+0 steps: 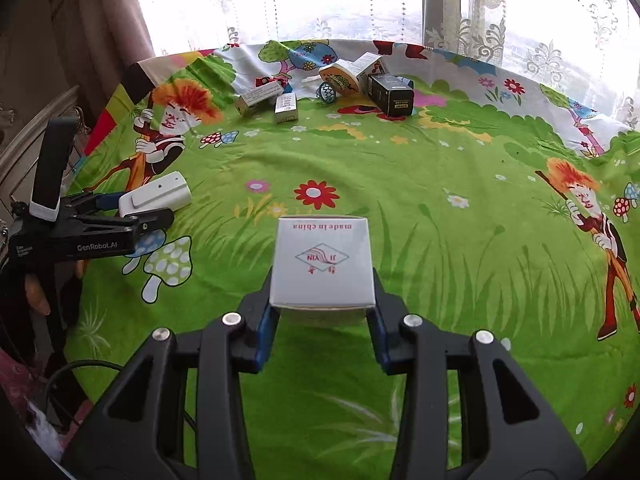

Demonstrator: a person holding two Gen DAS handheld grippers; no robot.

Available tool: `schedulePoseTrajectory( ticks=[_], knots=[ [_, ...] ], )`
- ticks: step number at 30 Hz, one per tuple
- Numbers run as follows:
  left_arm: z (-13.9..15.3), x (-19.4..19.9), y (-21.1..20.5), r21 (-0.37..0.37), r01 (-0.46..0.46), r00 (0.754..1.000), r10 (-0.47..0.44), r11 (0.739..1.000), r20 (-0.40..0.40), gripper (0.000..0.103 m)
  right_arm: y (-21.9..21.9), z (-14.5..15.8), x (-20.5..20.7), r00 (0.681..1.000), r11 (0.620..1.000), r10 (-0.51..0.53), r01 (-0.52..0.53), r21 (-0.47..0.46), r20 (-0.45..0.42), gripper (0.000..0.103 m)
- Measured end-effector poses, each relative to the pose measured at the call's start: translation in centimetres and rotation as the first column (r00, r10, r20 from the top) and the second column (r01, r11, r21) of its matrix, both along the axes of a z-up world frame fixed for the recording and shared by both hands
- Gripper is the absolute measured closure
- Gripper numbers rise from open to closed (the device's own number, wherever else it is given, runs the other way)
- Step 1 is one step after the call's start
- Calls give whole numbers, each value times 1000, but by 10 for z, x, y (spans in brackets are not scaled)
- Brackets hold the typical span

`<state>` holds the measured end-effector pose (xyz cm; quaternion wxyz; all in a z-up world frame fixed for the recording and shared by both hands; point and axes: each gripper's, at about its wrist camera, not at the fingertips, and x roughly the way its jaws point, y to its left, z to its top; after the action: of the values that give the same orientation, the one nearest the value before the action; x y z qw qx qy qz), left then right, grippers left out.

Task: Organize rigid objects
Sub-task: 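Grasp the white plastic case with the left tool while the right tool grasps the small white box, then carry both held items to the storage box and lower them inside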

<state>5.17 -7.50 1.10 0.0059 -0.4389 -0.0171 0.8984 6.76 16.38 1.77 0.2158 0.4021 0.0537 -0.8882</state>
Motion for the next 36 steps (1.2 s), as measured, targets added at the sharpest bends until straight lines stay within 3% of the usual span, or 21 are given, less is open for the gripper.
schedulePoseTrajectory(
  ticks=[2,4,7,18,36],
  knots=[
    [7,15,7,63,19,1000,-18,998,-24,37,3,2,11,1000,1000,-12,12,-11,-7,59],
    [14,34,20,37,18,999,-16,999,-51,37,5,6,23,999,1000,-16,15,-5,-29,59],
    [17,58,31,74,19,998,-15,997,-63,37,11,9,39,999,1000,-19,19,-3,-41,59],
    [20,118,68,-6,49,997,-49,999,-62,37,30,25,94,996,999,-39,39,-2,-84,59],
    [31,153,110,-106,115,990,-123,988,-73,37,71,29,139,991,996,-85,83,-22,-104,59]
  ],
)
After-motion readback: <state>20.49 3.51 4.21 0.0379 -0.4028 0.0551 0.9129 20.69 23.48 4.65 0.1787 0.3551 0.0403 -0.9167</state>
